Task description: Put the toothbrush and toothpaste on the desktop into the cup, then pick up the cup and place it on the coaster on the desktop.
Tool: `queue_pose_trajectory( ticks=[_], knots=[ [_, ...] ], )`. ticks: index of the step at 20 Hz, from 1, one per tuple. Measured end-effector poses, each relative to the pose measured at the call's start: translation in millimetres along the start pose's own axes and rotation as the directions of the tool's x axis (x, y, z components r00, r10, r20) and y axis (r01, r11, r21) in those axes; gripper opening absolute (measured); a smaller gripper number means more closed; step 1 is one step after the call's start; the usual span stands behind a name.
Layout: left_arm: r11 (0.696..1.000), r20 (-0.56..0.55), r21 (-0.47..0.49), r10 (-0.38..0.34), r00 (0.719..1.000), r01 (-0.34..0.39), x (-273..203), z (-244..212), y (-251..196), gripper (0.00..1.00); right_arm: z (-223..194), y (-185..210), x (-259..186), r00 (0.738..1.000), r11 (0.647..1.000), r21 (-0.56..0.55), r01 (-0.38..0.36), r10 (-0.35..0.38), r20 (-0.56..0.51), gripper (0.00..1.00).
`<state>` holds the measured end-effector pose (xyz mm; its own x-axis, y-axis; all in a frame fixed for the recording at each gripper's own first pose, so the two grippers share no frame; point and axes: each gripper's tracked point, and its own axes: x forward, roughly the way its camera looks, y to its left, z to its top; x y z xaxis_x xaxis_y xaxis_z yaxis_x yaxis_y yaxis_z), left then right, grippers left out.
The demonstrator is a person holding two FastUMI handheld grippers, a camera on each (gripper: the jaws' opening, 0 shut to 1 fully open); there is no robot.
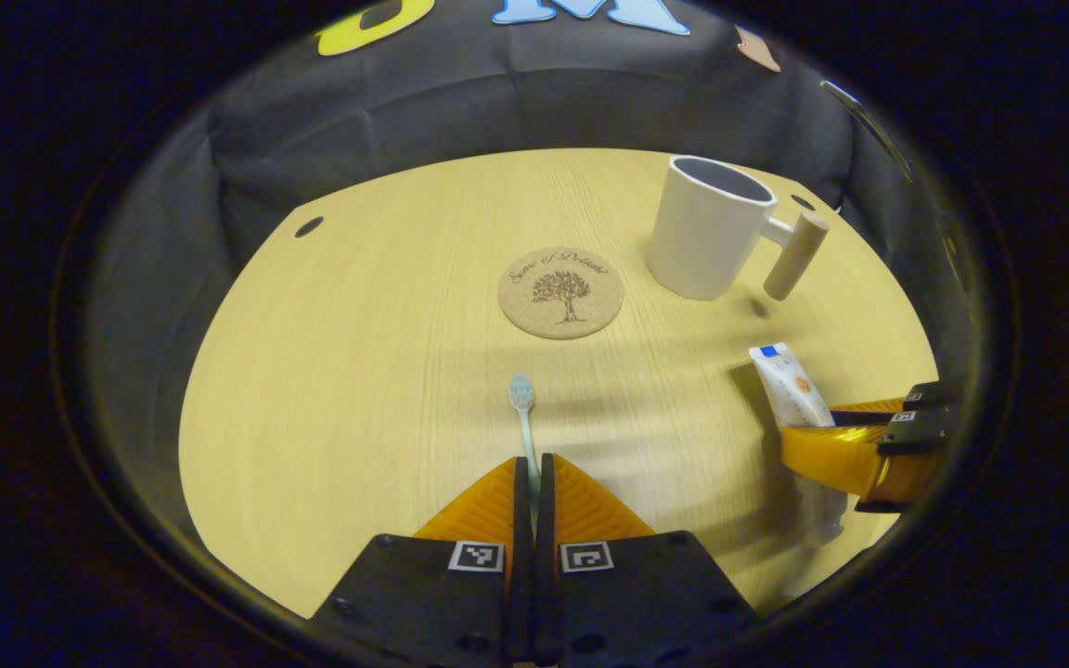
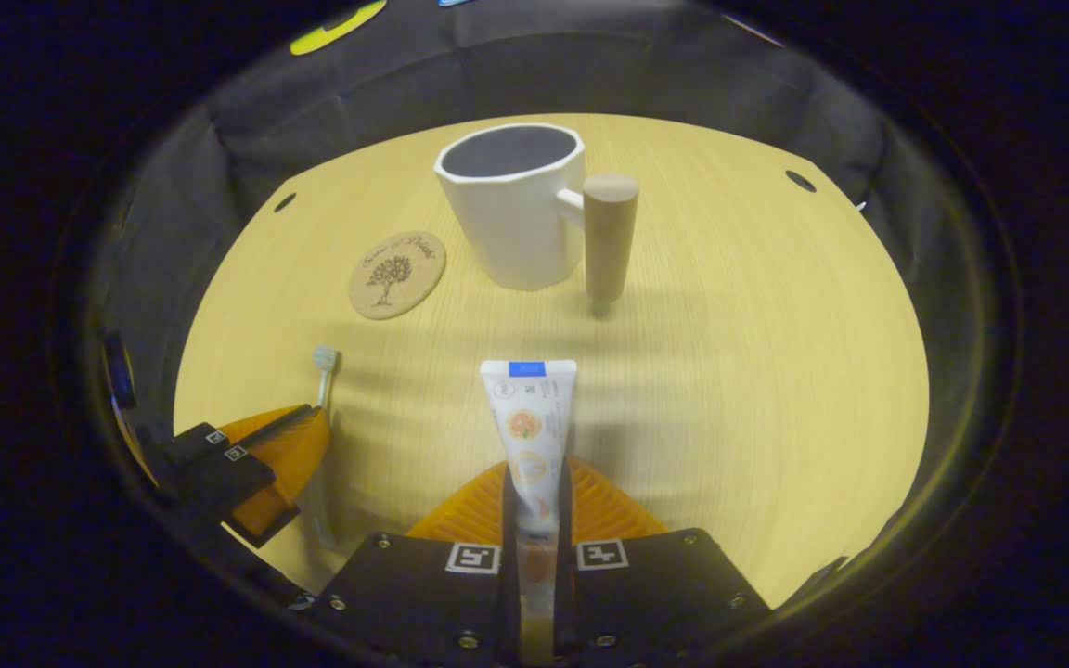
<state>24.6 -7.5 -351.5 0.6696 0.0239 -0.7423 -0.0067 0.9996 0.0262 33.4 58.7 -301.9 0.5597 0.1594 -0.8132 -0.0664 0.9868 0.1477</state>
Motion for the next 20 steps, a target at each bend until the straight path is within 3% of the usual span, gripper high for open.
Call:
queue_pose_trajectory(
  ticks=[7, 13, 20],
  knots=[
    [0.999, 0.098, 0.036, 0.0, 0.995, -0.003, -20.0, 28.0, 0.0, 0.08, 30.8, 15.7, -44.5, 0.989, 0.997, 0.011, -0.075, 0.073, 0.132, 0.15],
    [1.0, 0.166, 0.03, 0.001, 0.986, -0.006, -41.8, 50.6, 9.0, 0.08, 67.8, 29.3, -75.9, 0.964, 0.99, 0.026, -0.137, 0.127, 0.234, 0.15],
    [1.0, 0.222, 0.028, -0.001, 0.975, -0.005, -64.8, 70.1, 15.8, 0.08, 137.2, 28.2, -81.4, 0.926, 0.987, 0.051, -0.154, 0.126, 0.355, 0.15]
  ],
)
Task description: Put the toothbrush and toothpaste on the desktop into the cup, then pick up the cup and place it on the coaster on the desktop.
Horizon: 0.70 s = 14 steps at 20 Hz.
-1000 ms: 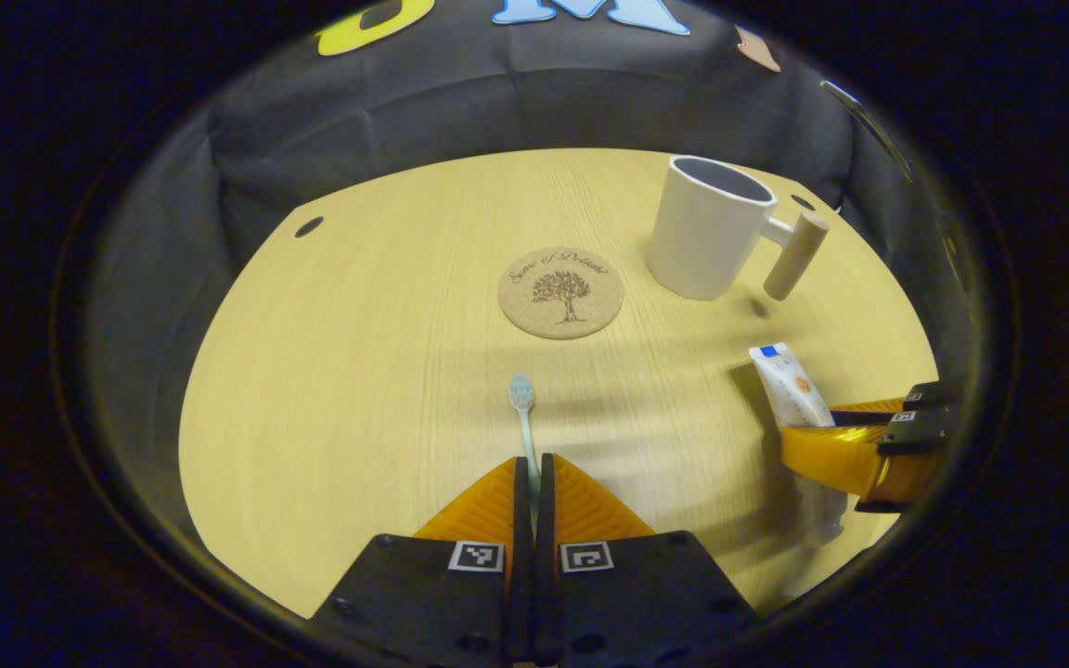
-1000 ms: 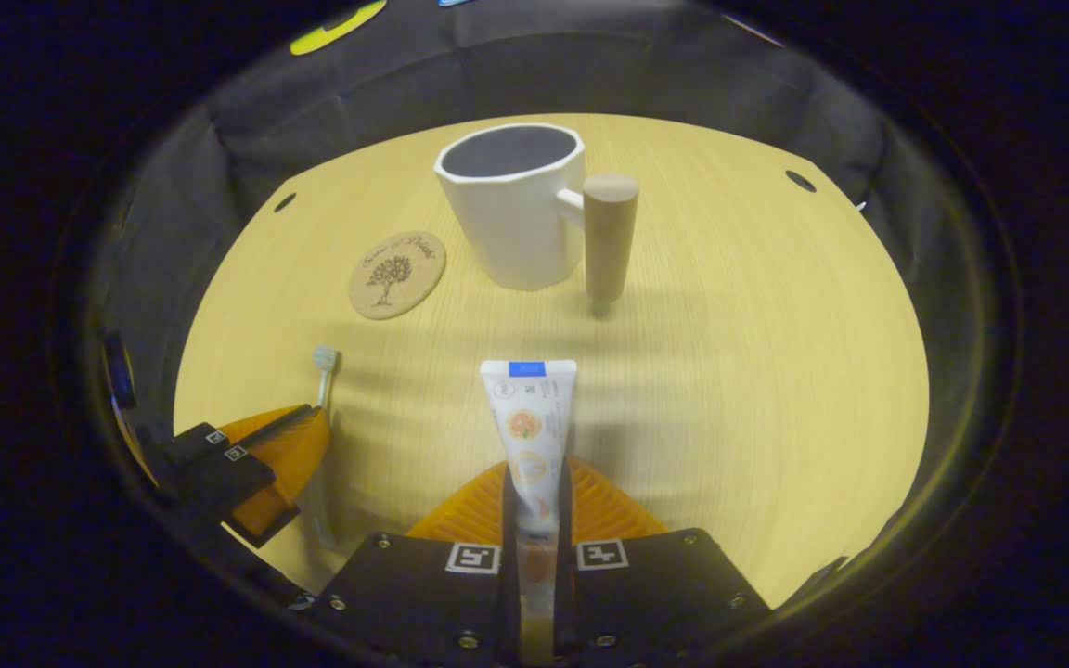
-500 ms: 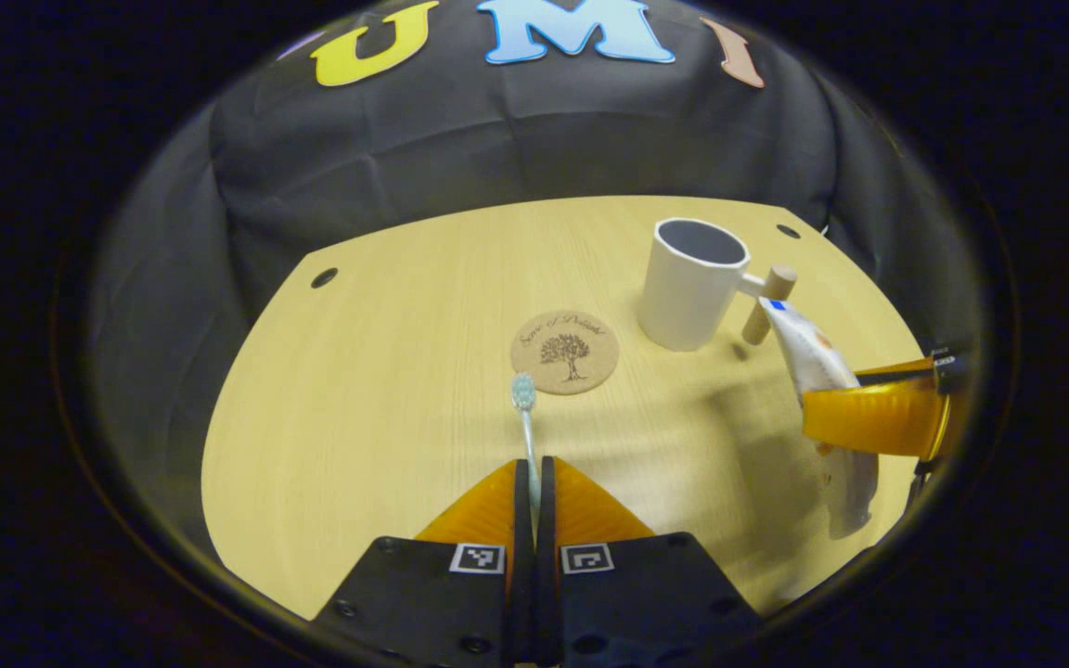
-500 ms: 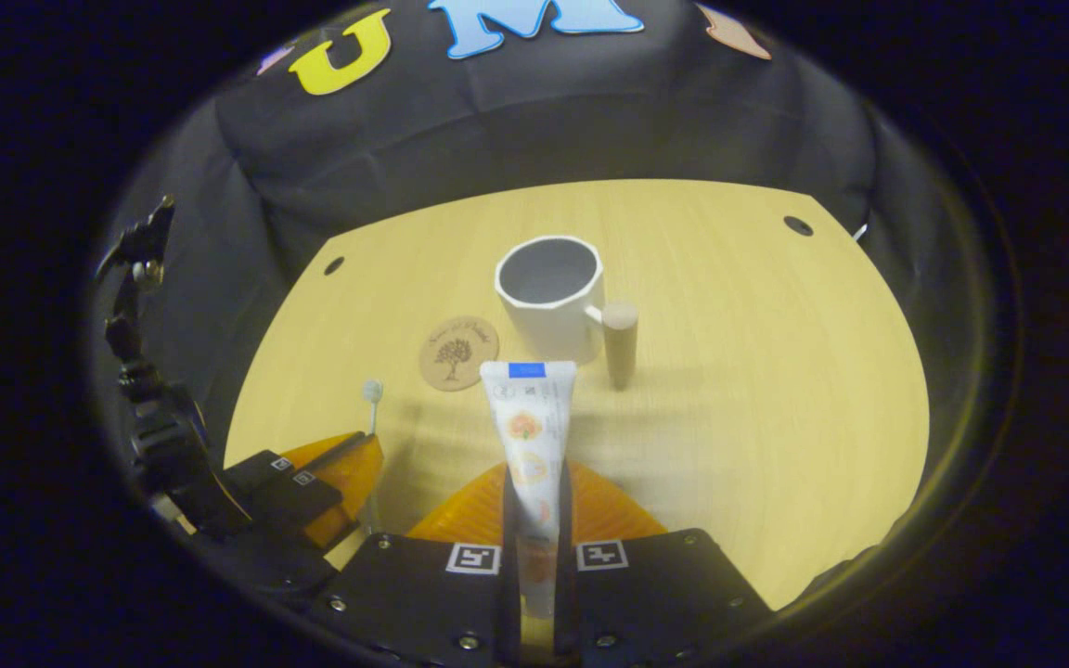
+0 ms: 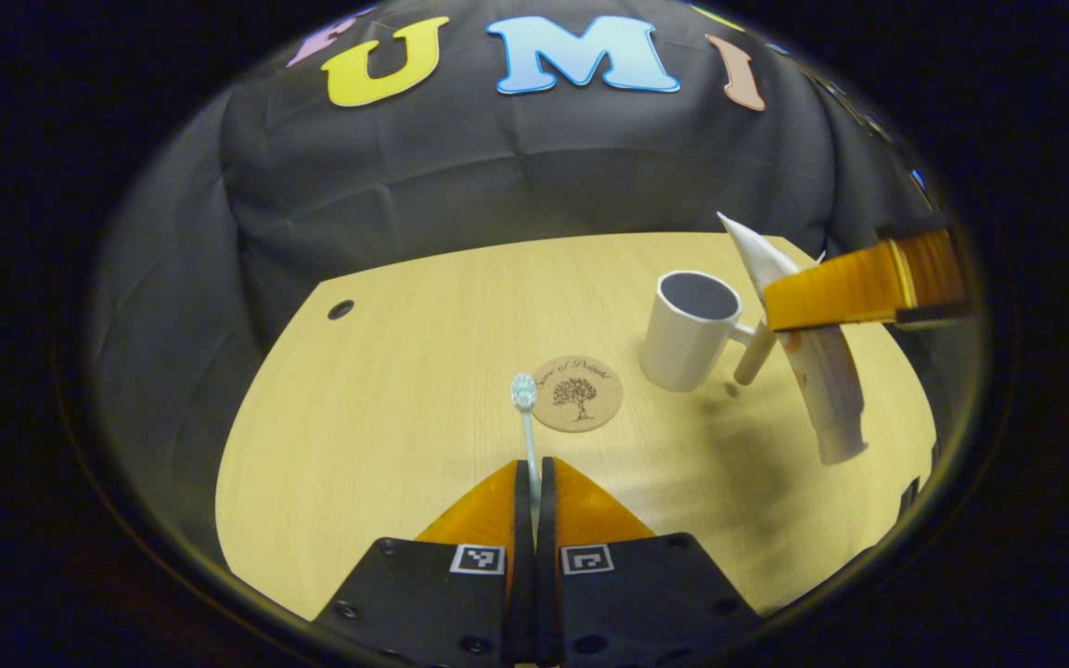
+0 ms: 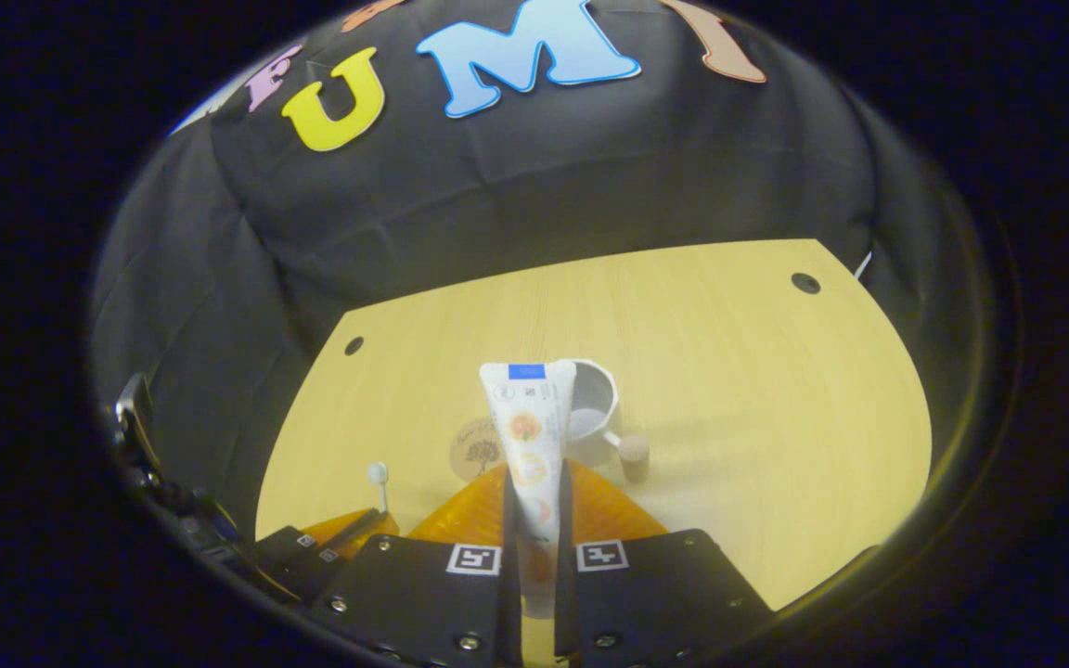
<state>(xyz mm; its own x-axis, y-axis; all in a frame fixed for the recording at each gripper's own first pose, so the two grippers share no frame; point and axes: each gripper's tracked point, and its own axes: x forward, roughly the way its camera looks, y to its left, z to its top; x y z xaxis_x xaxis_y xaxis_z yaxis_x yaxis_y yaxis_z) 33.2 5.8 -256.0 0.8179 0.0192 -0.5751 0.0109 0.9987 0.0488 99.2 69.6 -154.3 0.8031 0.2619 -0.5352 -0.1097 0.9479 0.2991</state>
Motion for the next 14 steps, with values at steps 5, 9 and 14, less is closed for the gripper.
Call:
queue_pose_trajectory(
  ticks=[5, 9, 14],
  knots=[
    [1.0, 0.016, -0.002, 0.003, 1.0, -0.003, -5.9, 7.4, 8.9, 0.08, 42.7, -3.7, 16.4, 0.998, 1.0, 0.022, 0.003, -0.004, 0.07, 0.15],
    [1.0, 0.02, 0.011, 0.016, 1.0, -0.017, -8.6, 9.0, 19.1, 0.08, 67.7, -2.0, 30.6, 0.993, 0.998, 0.067, -0.008, 0.001, 0.115, 0.15],
    [0.999, 0.024, 0.027, 0.026, 0.999, -0.026, -11.6, 9.8, 27.0, 0.08, 96.1, -4.7, 55.6, 0.984, 0.989, 0.144, -0.024, -0.002, 0.176, 0.15]
  ],
)
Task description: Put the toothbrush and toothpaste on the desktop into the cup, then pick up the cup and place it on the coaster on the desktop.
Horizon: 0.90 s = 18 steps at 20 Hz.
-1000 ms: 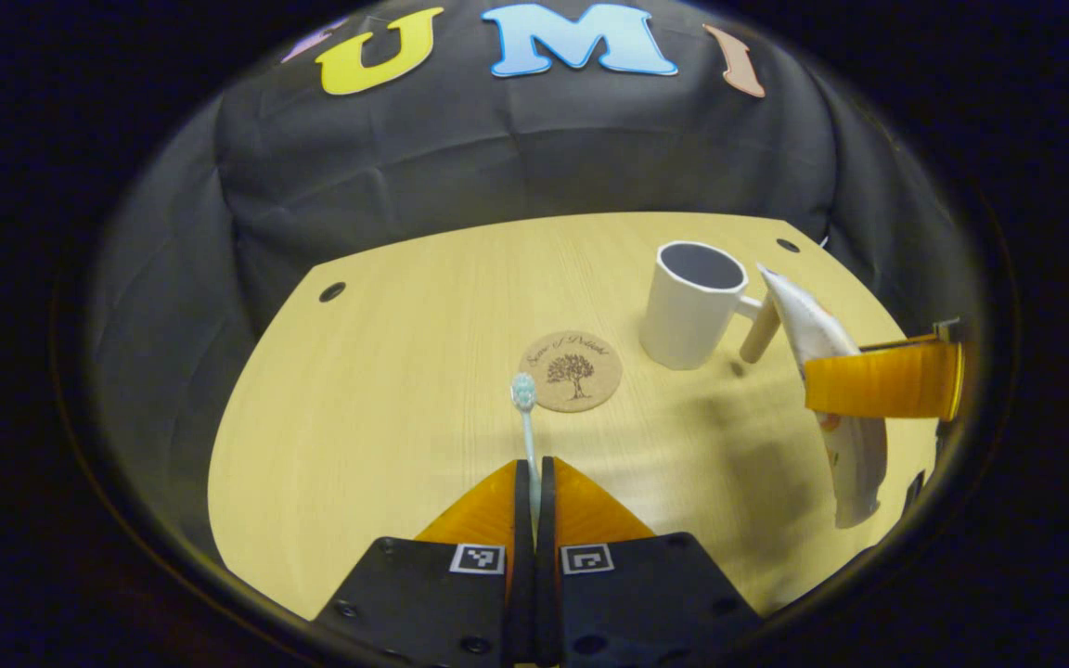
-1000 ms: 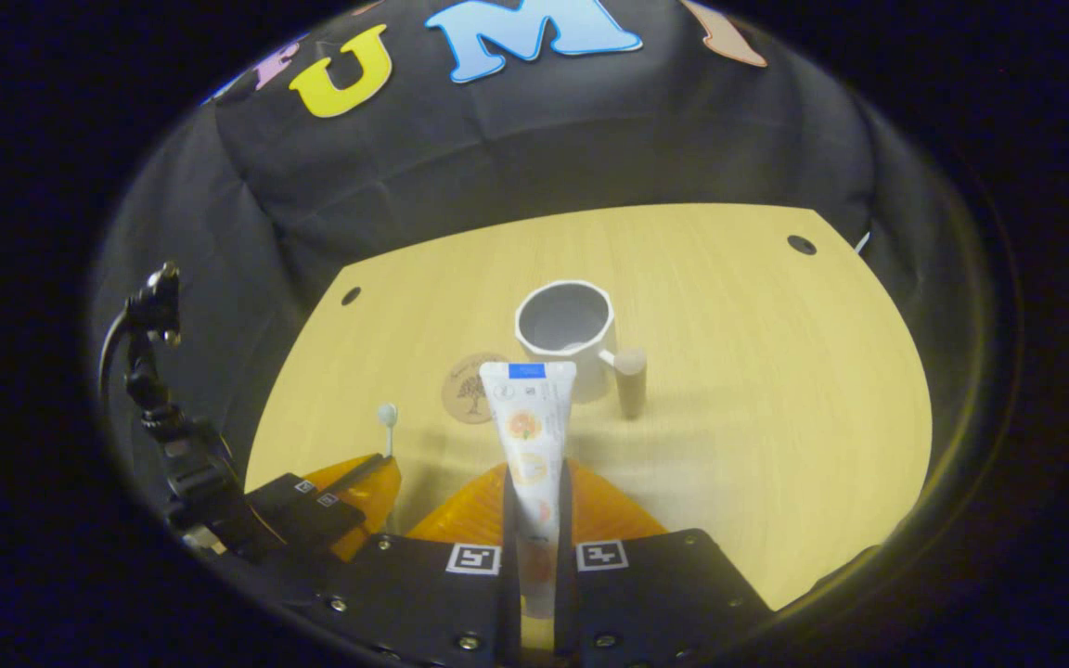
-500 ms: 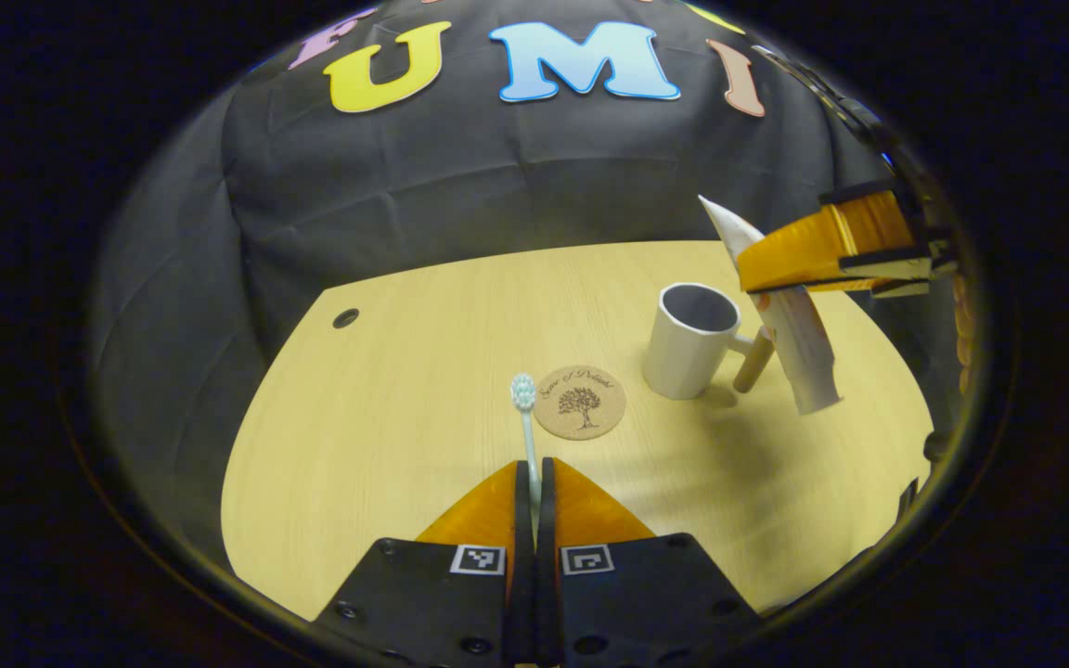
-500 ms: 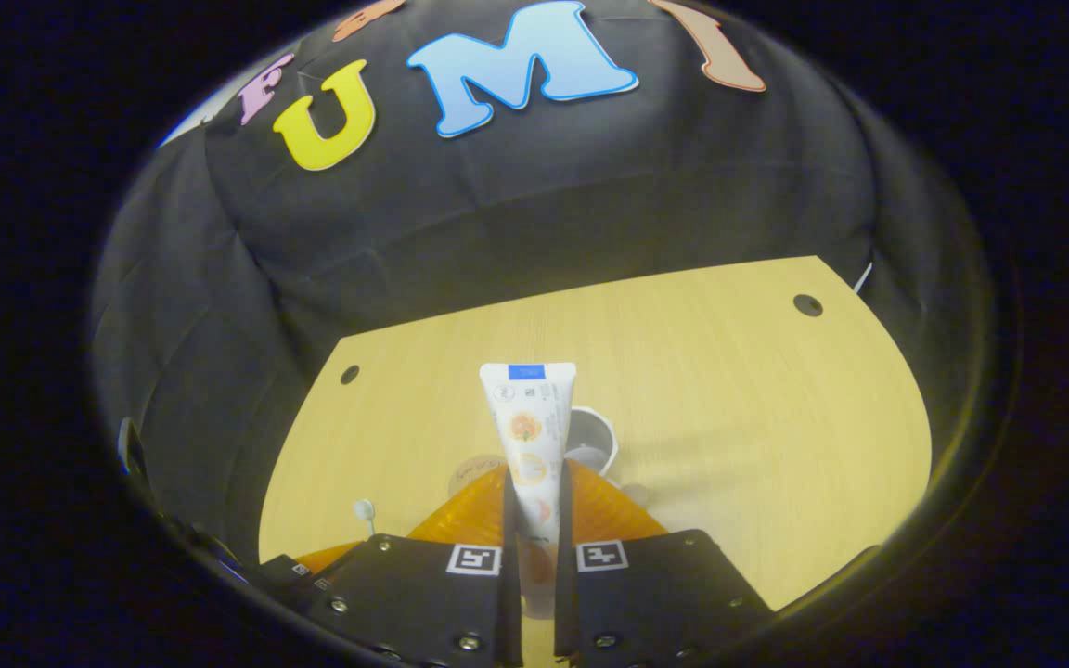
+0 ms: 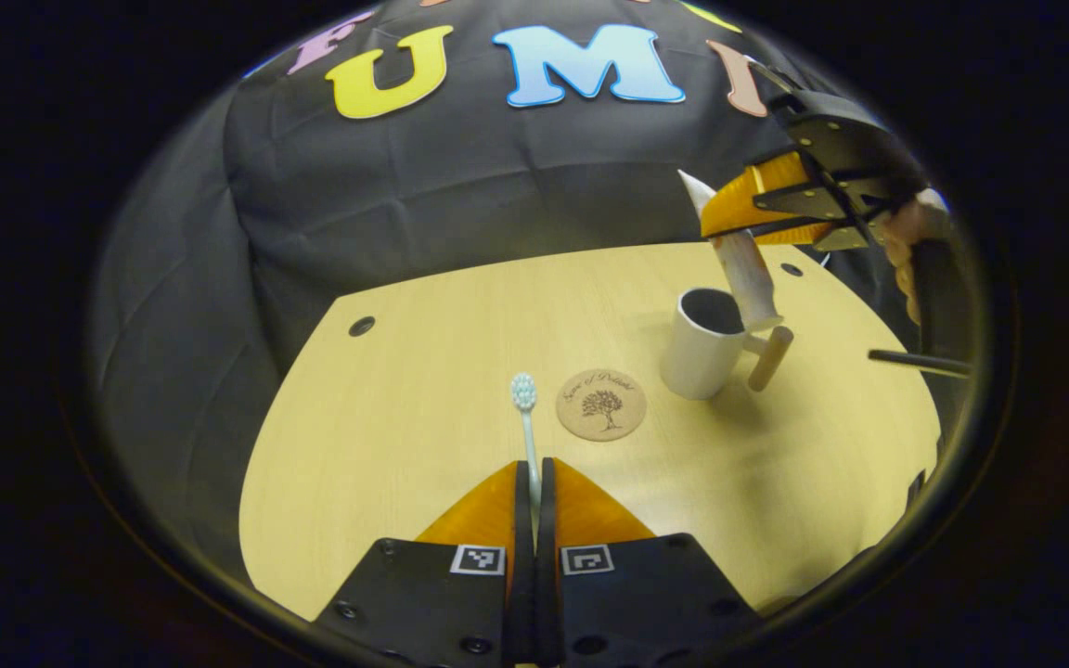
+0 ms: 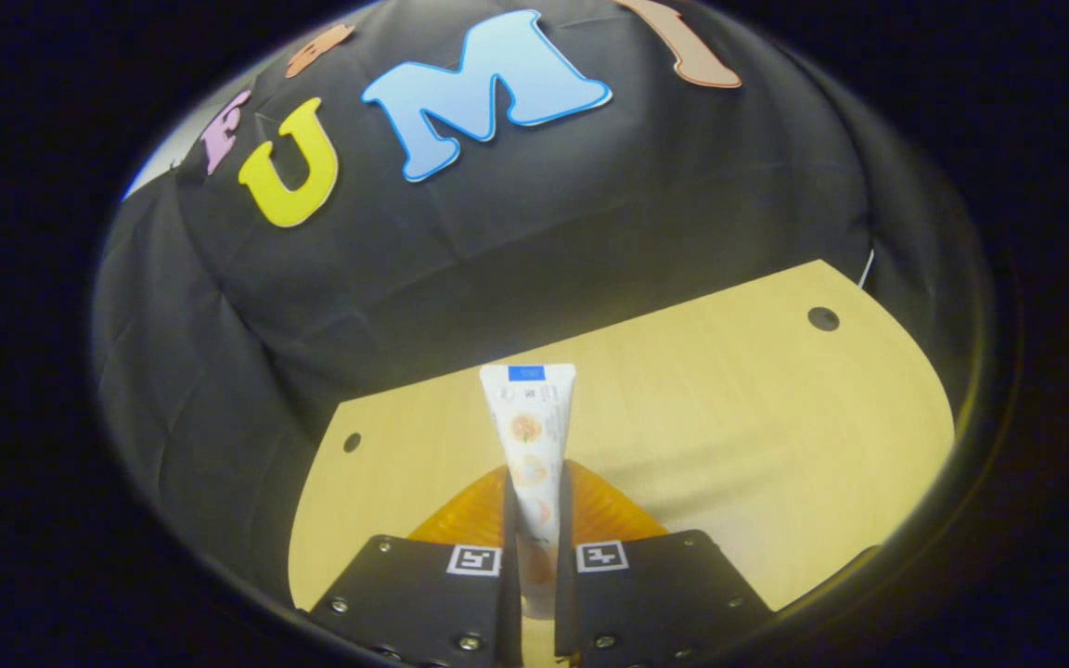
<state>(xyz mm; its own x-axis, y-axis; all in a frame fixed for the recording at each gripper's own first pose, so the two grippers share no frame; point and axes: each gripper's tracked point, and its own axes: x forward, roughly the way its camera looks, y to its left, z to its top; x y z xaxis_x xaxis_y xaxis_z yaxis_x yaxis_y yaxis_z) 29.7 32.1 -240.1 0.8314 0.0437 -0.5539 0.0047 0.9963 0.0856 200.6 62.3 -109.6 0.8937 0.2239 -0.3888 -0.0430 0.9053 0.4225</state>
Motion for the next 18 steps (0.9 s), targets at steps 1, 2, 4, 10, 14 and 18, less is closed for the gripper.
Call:
queue_pose_trajectory(
  ticks=[1, 2, 4, 10, 14, 18],
  knots=[
    [1.0, -0.001, 0.003, 0.004, 1.0, -0.004, 0.2, 0.1, 1.5, 0.08, 4.0, -1.5, 5.9, 1.0, 1.0, 0.011, 0.005, -0.005, 0.011, 0.15],
    [1.0, -0.002, 0.005, 0.007, 1.0, -0.007, -0.6, -0.7, 2.2, 0.08, 5.8, -3.7, 12.0, 1.0, 1.0, 0.018, 0.013, -0.014, 0.02, 0.15],
    [1.0, -0.005, 0.006, 0.013, 1.0, -0.013, -1.6, -1.5, 5.5, 0.08, 8.6, -9.1, 22.9, 0.999, 0.999, 0.026, 0.029, -0.03, 0.033, 0.15],
    [1.0, -0.019, 0.011, 0.025, 1.0, -0.025, -5.1, -5.2, 18.1, 0.08, 6.7, -18.5, 44.0, 0.994, 0.997, -0.044, 0.071, -0.066, 0.092, 0.15],
    [0.999, -0.032, 0.006, 0.037, 0.999, -0.037, -4.1, -7.0, 21.6, 0.08, 2.2, -14.4, 48.7, 0.986, 0.994, -0.087, 0.073, -0.059, 0.155, 0.15],
    [0.999, -0.036, 0.004, 0.05, 0.998, -0.05, -5.2, -8.8, 29.4, 0.08, -17.3, -23.7, 46.6, 0.984, 0.995, -0.041, 0.094, -0.087, 0.155, 0.16]
  ],
)
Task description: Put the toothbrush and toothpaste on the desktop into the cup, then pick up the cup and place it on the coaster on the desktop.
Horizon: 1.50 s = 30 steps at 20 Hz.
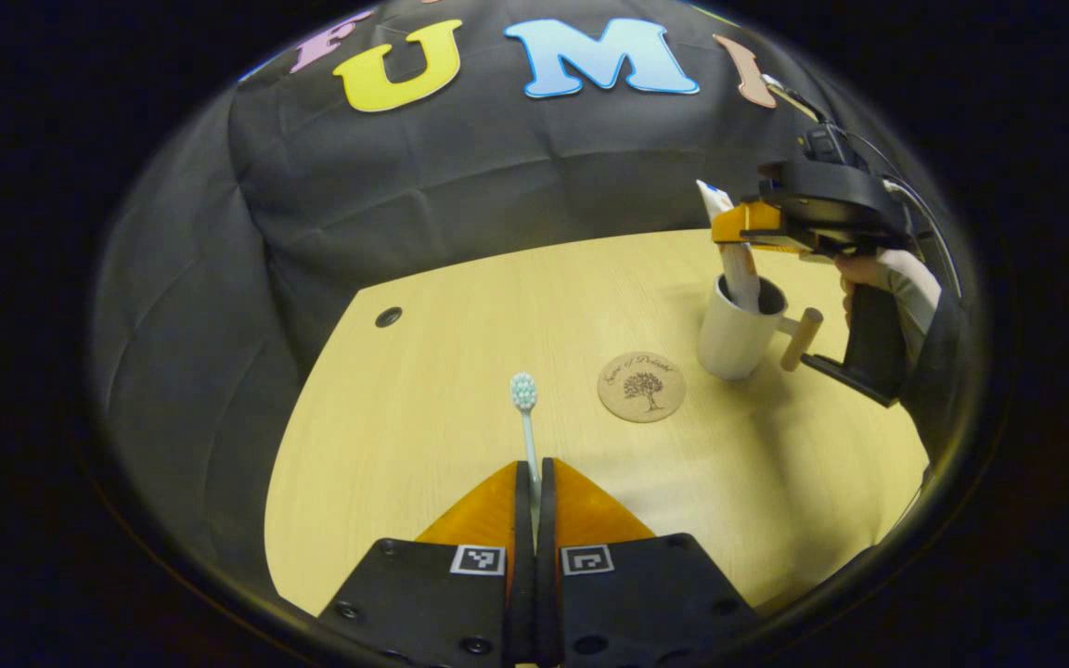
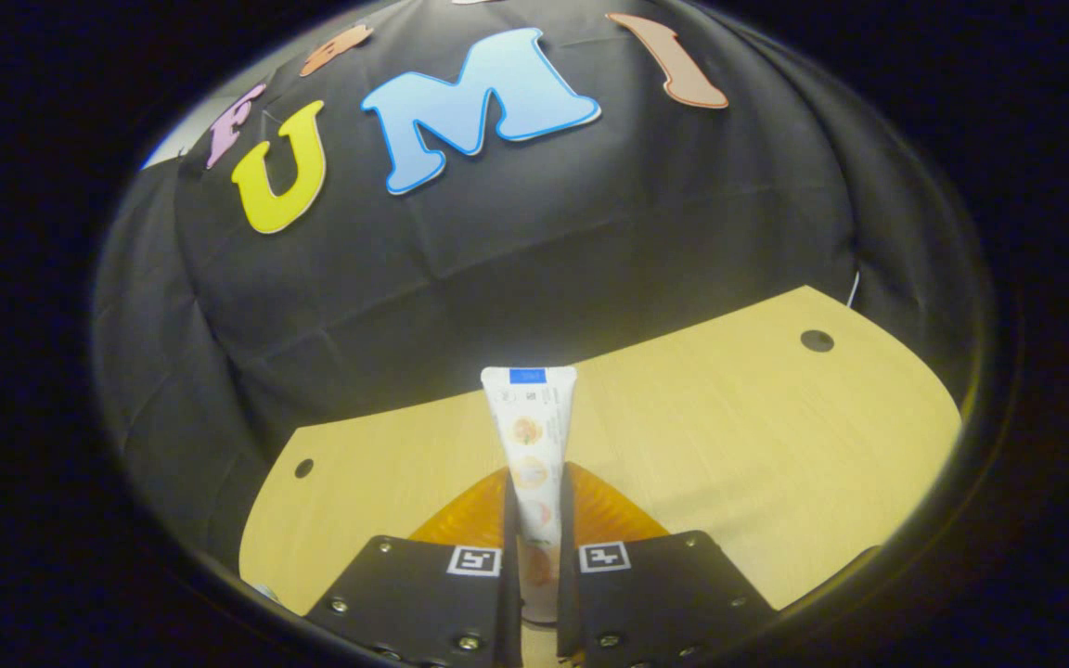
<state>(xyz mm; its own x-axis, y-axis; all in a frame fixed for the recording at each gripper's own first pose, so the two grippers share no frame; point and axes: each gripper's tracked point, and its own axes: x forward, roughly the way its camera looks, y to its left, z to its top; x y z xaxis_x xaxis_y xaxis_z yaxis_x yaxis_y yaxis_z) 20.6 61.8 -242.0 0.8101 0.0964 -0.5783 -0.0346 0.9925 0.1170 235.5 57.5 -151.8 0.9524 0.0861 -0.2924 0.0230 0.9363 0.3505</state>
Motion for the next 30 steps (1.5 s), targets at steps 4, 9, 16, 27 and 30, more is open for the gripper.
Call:
queue_pose_trajectory(
  ticks=[4, 9, 16, 27, 30],
  knots=[
    [1.0, 0.012, 0.002, -0.007, 1.0, 0.007, -1.7, 4.5, -2.6, 0.08, -4.2, -2.9, -9.5, 1.0, 1.0, 0.011, -0.005, 0.005, 0.0, 0.2],
    [1.0, 0.024, 0.004, -0.017, 1.0, 0.017, -4.5, 5.0, -7.6, 0.08, -8.1, 7.4, -25.5, 0.999, 0.999, -0.006, -0.04, 0.04, 0.0, 0.39],
    [1.0, 0.053, 0.006, -0.026, 0.998, 0.026, -4.5, 19.8, -15.3, 0.08, -25.7, 14.2, -43.2, 0.997, 0.997, -0.055, -0.06, 0.057, -0.043, 0.55],
    [0.999, 0.14, 0.03, -0.038, 0.989, 0.034, -21.0, 44.1, -30.7, 0.08, 2.9, 13.5, -89.1, 0.995, 0.994, -0.05, -0.097, 0.098, 0.01, 0.61],
    [0.998, 0.182, 0.044, -0.046, 0.982, 0.038, -19.7, 63.8, -39.7, 0.08, 7.0, -1.1, -101.0, 0.997, 0.995, -0.065, -0.082, 0.083, 0.012, 0.62]
  ],
)
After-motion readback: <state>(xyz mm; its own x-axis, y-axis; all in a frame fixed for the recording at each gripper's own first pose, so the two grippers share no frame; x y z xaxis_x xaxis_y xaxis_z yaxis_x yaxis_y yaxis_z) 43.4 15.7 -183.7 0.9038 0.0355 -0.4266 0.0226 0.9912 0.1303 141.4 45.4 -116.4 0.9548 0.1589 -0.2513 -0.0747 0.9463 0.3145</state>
